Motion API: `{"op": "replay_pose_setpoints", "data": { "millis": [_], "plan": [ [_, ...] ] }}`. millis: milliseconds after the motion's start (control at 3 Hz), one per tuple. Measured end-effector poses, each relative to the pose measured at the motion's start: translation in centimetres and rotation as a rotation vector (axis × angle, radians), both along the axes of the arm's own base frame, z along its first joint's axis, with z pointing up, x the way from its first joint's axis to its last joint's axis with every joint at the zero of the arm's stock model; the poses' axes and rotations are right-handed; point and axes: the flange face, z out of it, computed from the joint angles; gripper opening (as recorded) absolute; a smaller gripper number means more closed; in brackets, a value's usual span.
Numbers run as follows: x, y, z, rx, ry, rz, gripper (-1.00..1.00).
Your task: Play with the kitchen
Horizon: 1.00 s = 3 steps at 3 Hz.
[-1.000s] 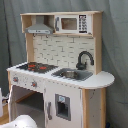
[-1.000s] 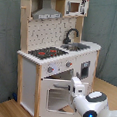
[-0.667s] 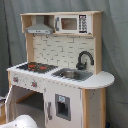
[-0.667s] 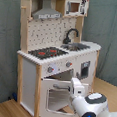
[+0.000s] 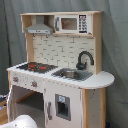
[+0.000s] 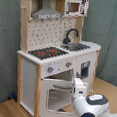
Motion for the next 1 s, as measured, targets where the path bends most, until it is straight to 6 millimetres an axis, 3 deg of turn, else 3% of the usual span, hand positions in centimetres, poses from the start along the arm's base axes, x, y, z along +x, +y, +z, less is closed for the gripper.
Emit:
{"op": "replay_pose_setpoints", "data": {
  "millis": [333, 667, 1000],
  "plan": [
    [-0.1, 0.0, 0.0, -0.001, -0.001, -0.002, 1.0],
    [-1.9, 1.4, 0.4, -0.008, 0.0, 0.011, 1.0],
    [-4.1, 3.9, 2.1, -0.015, -0.001, 0.043, 1.0]
  ]
}}
